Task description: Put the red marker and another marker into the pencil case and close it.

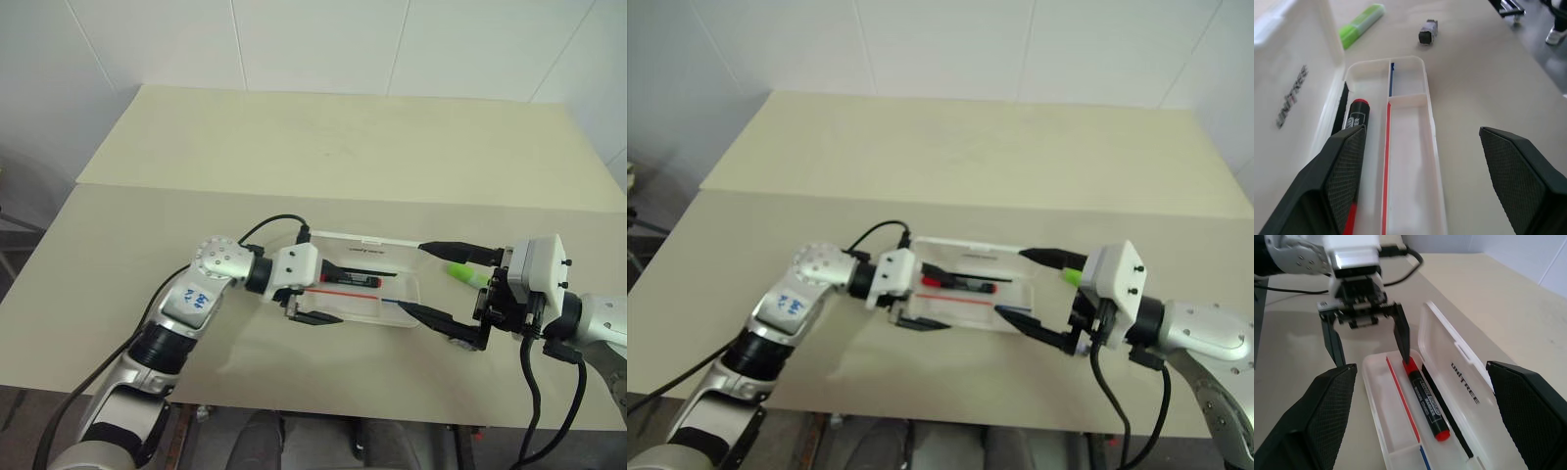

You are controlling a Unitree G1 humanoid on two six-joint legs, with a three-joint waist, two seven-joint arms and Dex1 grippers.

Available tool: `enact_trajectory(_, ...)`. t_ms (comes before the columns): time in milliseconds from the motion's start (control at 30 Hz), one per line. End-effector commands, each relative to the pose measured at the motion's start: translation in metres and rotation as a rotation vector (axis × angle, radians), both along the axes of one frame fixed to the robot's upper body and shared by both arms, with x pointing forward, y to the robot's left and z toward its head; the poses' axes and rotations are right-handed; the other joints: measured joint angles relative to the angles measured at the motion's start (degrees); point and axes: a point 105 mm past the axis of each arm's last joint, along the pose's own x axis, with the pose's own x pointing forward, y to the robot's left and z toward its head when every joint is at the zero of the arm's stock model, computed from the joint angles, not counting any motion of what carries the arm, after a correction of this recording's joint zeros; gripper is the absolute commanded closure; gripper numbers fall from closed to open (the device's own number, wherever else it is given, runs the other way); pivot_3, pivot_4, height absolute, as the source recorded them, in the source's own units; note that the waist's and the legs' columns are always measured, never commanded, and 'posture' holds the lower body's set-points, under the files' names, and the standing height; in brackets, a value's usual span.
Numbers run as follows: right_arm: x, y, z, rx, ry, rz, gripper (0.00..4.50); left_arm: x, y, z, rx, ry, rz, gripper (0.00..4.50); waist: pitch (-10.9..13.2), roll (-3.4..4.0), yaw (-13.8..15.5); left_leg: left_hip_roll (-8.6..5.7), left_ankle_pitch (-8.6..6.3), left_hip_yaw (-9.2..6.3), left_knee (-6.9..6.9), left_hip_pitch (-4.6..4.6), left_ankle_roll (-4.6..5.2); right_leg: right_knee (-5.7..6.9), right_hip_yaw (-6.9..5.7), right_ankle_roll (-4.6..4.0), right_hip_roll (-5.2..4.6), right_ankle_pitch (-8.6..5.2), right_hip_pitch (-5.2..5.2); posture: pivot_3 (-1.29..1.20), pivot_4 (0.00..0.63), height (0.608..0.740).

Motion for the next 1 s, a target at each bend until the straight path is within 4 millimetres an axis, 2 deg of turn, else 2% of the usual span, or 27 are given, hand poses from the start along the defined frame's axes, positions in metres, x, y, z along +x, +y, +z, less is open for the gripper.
enact_trajectory(33,-0.001,-0.010,-0.002,-0.006,-0.006,-0.028,0.00,-0.013,0.008,0.015,-0.062,0.005,-0.011,0.34,0.0,0.00,0.0,0.00,0.00,0.00,-0.02,0.00,0.00,0.01,0.00,-0.01,0.00,-0.01,0.00,0.00,0.150,0.740)
enact_trajectory(67,0.000,-0.017,-0.005,-0.018,0.004,-0.054,0.00,-0.018,0.012,0.017,-0.072,0.011,-0.018,0.15,0.0,0.00,0.1,0.01,0.00,0.00,-0.03,0.00,0.00,0.00,0.00,-0.01,0.00,-0.02,0.00,0.00,0.150,0.740)
enact_trajectory(233,-0.005,-0.060,-0.024,-0.087,0.077,-0.181,0.00,-0.040,0.028,0.035,-0.191,0.025,-0.057,0.06,0.0,0.00,0.2,0.01,-0.01,0.02,-0.05,-0.03,-0.01,-0.05,0.00,-0.05,-0.02,-0.05,-0.01,0.00,0.150,0.740)
enact_trajectory(433,-0.011,-0.083,-0.036,-0.137,0.130,-0.223,0.00,-0.046,0.031,0.043,-0.242,0.036,-0.052,0.06,0.0,-0.01,-0.1,0.01,-0.01,0.04,0.06,0.08,-0.01,-0.03,0.01,-0.09,0.00,0.01,0.10,0.00,0.150,0.740)
enact_trajectory(533,-0.002,-0.091,-0.037,-0.142,0.114,-0.248,0.00,-0.045,0.030,0.044,-0.245,0.031,-0.049,0.06,0.0,-0.01,-0.6,0.02,0.00,0.07,0.12,0.07,0.00,-0.11,0.01,-0.13,0.00,0.08,0.14,0.00,0.150,0.740)
enact_trajectory(767,0.043,-0.109,-0.038,-0.169,0.086,-0.251,0.00,-0.040,0.028,0.044,-0.231,-0.009,-0.043,0.06,0.0,-0.03,-1.5,0.04,0.02,0.20,-0.01,0.08,0.03,-0.28,0.13,-0.11,0.02,0.20,0.11,0.00,0.150,0.740)
enact_trajectory(1000,0.070,-0.133,-0.060,-0.197,0.188,-0.255,0.00,-0.035,0.026,0.049,-0.228,-0.029,-0.027,0.06,0.0,0.00,-1.3,0.02,0.01,0.23,-0.02,0.02,0.02,-0.33,0.18,0.03,0.01,0.23,0.07,0.00,0.150,0.740)
